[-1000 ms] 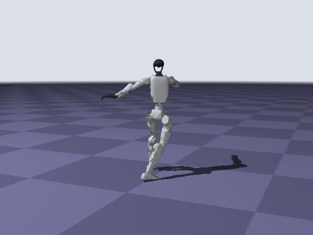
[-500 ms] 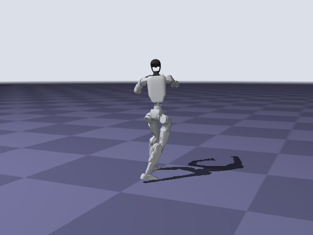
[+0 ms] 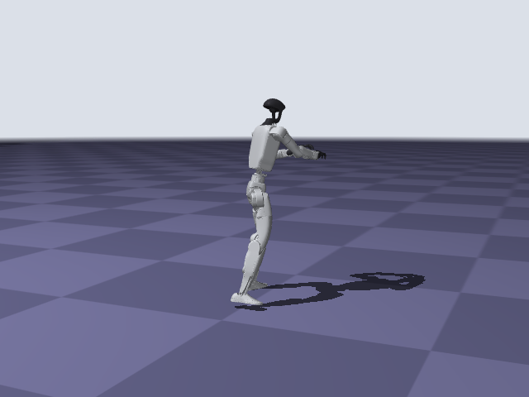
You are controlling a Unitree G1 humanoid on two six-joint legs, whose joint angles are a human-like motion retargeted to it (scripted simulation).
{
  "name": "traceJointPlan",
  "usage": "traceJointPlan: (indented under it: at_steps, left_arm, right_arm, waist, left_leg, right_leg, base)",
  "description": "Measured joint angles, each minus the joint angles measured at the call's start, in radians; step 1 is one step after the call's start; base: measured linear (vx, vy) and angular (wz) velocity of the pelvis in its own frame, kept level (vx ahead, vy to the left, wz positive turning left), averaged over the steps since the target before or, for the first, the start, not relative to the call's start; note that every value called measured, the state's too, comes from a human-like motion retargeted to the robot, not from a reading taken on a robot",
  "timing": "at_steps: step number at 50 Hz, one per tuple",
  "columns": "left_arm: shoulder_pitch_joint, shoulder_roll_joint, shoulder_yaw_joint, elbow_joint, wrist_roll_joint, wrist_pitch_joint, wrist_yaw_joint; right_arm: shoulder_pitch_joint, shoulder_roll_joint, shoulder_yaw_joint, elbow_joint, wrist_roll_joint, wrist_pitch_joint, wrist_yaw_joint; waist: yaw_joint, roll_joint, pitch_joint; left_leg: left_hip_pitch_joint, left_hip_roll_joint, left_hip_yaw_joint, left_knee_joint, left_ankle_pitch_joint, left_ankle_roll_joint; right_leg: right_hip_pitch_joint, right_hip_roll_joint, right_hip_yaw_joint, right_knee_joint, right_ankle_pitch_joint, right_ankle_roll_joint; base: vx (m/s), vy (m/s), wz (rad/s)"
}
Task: Kungfu
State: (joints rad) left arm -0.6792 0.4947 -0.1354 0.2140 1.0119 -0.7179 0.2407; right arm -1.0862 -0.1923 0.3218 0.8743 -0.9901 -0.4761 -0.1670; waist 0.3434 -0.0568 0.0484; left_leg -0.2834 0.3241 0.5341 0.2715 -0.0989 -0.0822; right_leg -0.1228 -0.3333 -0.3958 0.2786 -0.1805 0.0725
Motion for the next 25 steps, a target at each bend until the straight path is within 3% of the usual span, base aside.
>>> traceJointPlan:
  at_steps: [5,13,18,22,25]
  left_arm:
    - [0.089,-0.008,-0.005,-0.007,-0.027,0.014,-0.009]
    - [0.247,-0.137,-0.047,0.12,-0.007,-0.041,-0.039]
    - [0.305,-0.374,-0.105,0.531,0.12,-0.123,0.055]
    - [0.278,-0.537,-0.231,0.901,0.117,-0.224,0.201]
    - [0.25,-0.586,-0.353,1.024,0.057,-0.252,0.21]
  right_arm:
    - [0.051,0.037,0.002,0.004,0.029,-0.004,-0.03]
    - [0.266,0.083,-0.021,0.05,0.11,-0.028,-0.118]
    - [0.551,0.088,-0.072,0.185,0.104,-0.088,-0.187]
    - [0.69,0.089,-0.118,0.358,0.217,-0.115,-0.061]
    - [0.748,0.079,-0.159,0.406,0.353,-0.185,0.06]
  waist:
    - [-0.068,0.022,0.006]
    - [-0.226,0.047,0.005]
    - [-0.36,0.064,-0.04]
    - [-0.462,0.097,-0.018]
    - [-0.545,0.13,0.012]
  left_leg:
    - [0.082,0.019,0.137,-0.071,0.047,-0.041]
    - [0.138,0.076,0.168,-0.14,0.156,-0.127]
    - [0.133,0.108,0.168,-0.201,0.224,-0.169]
    - [0.13,0.121,0.168,-0.251,0.262,-0.162]
    - [0.117,0.138,0.152,-0.281,0.289,-0.159]
  right_leg:
    - [-0.114,-0.061,0.018,0.093,0.042,0.053]
    - [-0.315,0.036,0.169,0.368,-0.125,-0.017]
    - [-0.378,0.064,0.125,0.481,-0.219,-0.063]
    - [-0.417,0.094,0.119,0.548,-0.272,-0.099]
    - [-0.439,0.121,0.109,0.584,-0.302,-0.12]
  base:
    - [-0.6,-0.08,-1.28]
    - [-0.56,-0.34,-0.54]
    - [-0.36,-0.29,0.13]
    - [-0.41,-0.19,0.0]
    - [-0.37,-0.14,0.11]
